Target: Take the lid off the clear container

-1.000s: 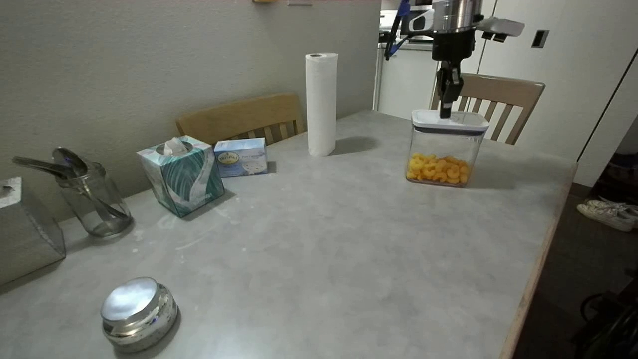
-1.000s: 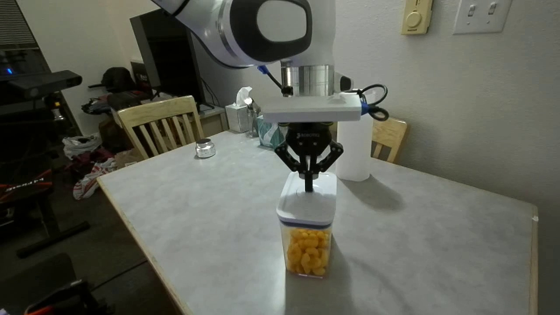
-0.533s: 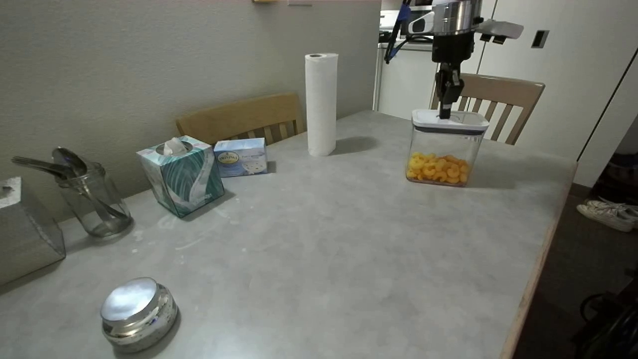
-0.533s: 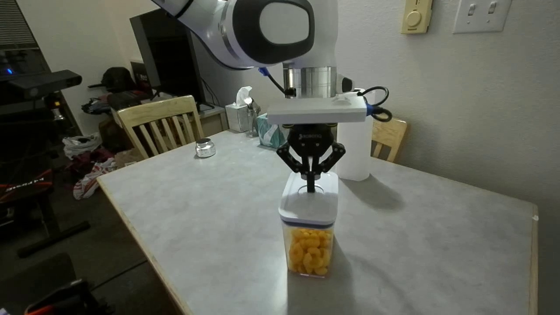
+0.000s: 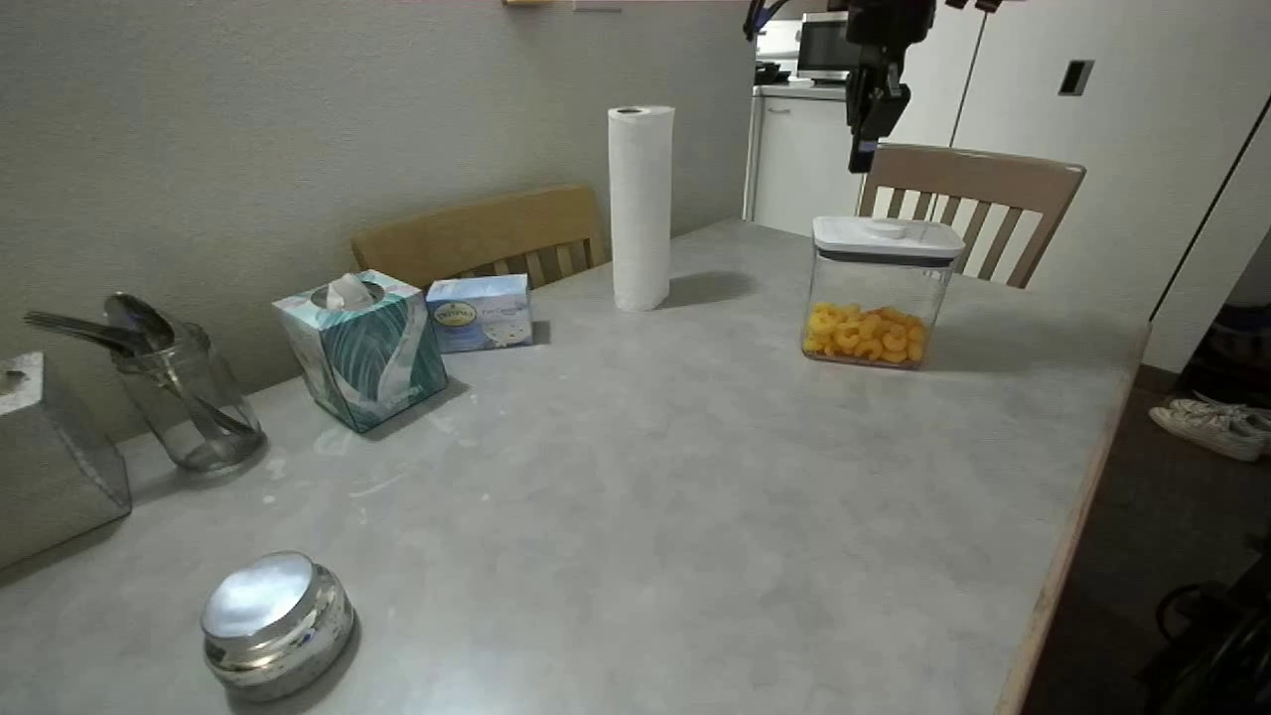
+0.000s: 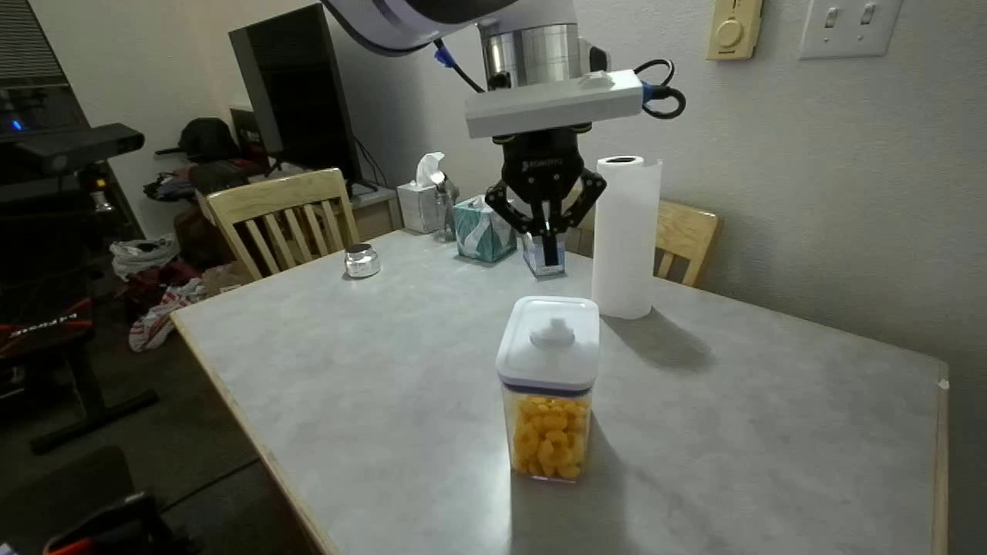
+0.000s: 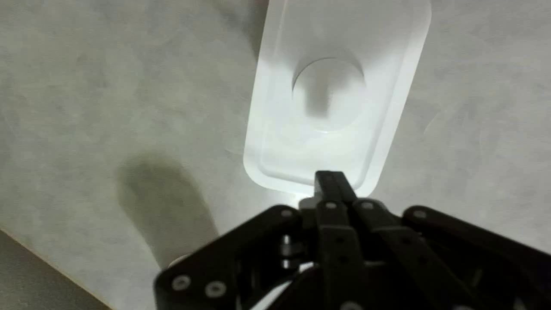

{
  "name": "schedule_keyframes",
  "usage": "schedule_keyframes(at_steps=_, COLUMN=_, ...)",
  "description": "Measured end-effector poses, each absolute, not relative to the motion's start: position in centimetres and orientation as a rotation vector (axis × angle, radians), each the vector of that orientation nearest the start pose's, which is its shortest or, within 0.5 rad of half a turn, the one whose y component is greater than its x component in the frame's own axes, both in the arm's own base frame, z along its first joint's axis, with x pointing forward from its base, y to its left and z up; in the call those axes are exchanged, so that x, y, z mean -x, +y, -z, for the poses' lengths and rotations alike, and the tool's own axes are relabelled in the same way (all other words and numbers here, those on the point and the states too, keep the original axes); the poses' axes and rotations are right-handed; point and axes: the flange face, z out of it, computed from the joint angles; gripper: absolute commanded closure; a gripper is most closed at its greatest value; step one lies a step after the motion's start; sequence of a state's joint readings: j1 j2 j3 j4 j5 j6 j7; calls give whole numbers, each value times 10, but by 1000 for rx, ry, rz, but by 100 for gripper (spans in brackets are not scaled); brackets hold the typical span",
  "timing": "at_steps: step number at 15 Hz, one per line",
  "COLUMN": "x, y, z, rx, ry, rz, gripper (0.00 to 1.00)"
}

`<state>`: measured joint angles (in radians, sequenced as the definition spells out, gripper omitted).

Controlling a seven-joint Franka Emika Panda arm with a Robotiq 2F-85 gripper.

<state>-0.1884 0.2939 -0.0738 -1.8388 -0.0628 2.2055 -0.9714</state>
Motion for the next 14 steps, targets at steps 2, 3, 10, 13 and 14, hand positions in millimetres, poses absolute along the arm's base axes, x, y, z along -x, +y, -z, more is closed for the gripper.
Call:
schedule_keyframes(at_steps=2, x=-613, y=-166, z=-377, rx=3021, ry=-1182, rz=28, gripper=100)
schedule_keyframes(at_steps=3, x=-612, y=-168, z=-375, rx=3021, ry=-1176, rz=21, gripper=100)
schedule_keyframes(at_steps=10, x=-602, y=-187, z=-340, rx=3003, ry=-1110, rz=-82, gripper=39)
schedule_keyframes(at_steps=13, x=-597, y=-192, z=-322, rx=2986, ry=-1090, rz=-130, gripper=19)
schedule_keyframes(at_steps=14, x=-596, y=-193, z=-318, rx=2982, ry=-1085, rz=-142, gripper=12)
